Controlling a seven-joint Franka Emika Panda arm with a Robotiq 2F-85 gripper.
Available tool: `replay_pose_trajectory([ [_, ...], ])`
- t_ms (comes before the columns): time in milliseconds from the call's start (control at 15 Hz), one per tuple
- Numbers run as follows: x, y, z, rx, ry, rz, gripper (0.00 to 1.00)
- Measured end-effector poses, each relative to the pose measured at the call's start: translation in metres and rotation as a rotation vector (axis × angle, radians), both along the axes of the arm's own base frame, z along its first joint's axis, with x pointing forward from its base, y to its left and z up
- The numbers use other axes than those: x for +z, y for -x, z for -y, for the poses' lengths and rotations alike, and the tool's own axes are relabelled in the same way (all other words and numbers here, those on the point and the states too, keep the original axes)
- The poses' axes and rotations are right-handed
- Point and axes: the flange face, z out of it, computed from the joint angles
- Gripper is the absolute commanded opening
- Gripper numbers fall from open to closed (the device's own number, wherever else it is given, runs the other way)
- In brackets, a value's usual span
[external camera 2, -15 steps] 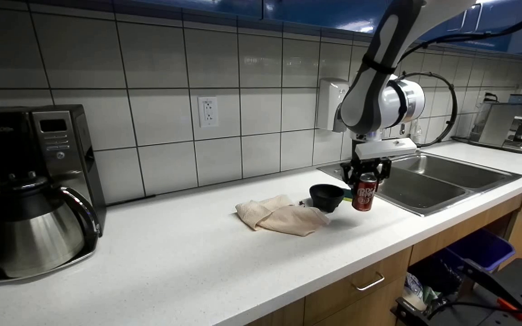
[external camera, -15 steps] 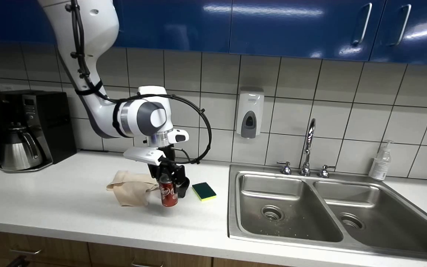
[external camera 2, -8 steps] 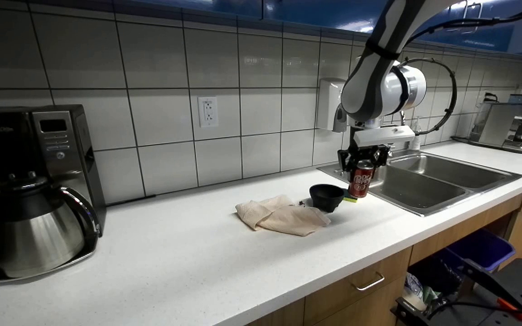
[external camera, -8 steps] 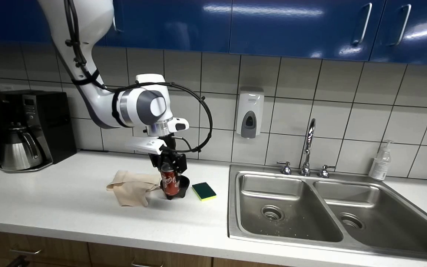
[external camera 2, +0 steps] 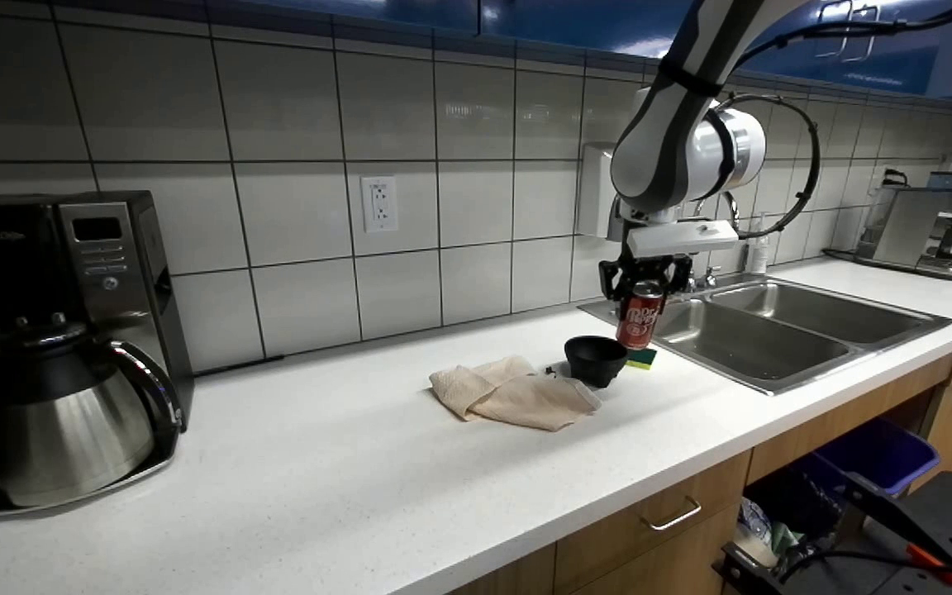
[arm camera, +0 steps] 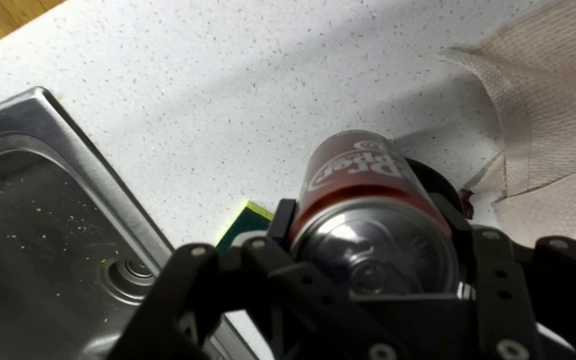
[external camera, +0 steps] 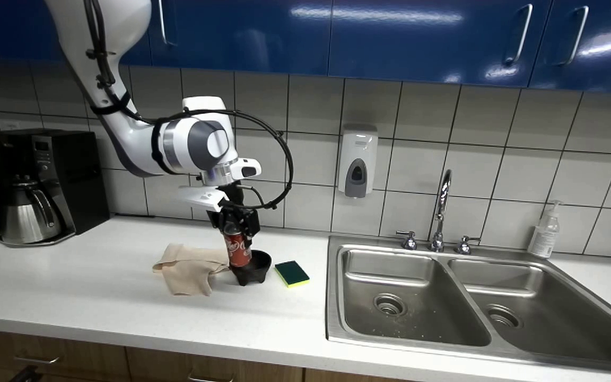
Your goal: Put the red can in the black bowl
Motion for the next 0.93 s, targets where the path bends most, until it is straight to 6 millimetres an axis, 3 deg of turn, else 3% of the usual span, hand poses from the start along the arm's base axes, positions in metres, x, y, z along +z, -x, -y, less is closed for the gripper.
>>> replay_pose_trajectory([
  [467,0.003,-0.021,-0.017,-0.01,0.003,0.032,0.41],
  [933,-0.015,-0.056,-0.015,-0.006,0.03,0.039,0.41],
])
